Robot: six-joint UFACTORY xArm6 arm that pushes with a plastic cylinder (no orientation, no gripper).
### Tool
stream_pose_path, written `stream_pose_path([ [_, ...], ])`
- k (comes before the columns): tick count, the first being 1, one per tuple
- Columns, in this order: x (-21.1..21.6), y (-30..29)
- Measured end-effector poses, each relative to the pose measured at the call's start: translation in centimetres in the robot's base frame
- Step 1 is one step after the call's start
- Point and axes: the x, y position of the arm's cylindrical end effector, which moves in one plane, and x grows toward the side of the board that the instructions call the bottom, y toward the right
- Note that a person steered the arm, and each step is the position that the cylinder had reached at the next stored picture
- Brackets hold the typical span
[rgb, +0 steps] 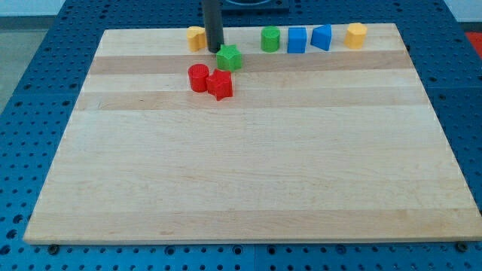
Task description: Slightly move the green circle towards the down
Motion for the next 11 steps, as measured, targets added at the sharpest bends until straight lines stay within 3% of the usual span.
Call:
stream_pose_path([
  [2,-4.7,6.4],
  [3,-5.0,7.2],
  [11,-2.2,8.7],
])
